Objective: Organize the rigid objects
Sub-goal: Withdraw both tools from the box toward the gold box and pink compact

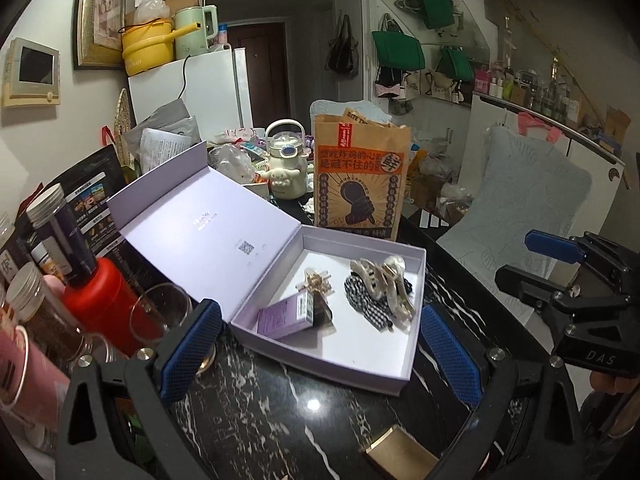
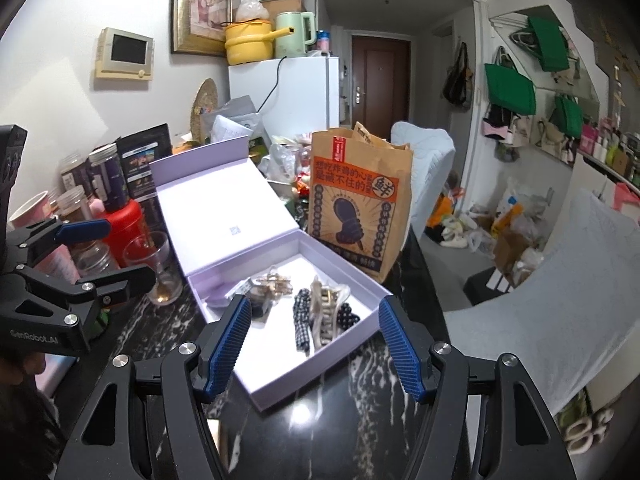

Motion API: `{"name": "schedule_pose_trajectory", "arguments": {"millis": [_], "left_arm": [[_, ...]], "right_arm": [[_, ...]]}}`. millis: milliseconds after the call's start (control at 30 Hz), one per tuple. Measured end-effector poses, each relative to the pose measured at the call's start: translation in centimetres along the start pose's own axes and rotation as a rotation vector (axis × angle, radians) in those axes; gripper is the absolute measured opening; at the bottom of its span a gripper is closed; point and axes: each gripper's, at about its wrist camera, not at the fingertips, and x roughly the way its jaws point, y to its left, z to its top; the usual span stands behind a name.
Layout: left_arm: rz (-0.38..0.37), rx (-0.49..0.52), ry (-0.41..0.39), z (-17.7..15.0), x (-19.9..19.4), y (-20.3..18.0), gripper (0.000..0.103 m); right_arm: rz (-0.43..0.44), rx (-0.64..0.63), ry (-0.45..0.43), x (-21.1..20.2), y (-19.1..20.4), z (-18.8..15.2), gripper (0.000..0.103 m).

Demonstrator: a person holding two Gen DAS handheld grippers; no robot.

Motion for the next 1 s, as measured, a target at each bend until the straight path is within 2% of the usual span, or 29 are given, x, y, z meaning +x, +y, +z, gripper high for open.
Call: {"name": "schedule_pose_trajectory", "arguments": {"millis": [400, 1000], "left_arm": [[-0.036, -0.005, 0.046, -4.8, -1.9, -2.0, 0.102], [-0.077, -0.002, 0.099, -11.4, -3.2, -4.9, 0.102]], "right_arm": [[0.037, -0.025, -0.010, -4.1, 1.3, -4.9, 0.070], [0.110, -0.023, 0.033, -5.8, 2.7, -12.5, 0.070]]}}
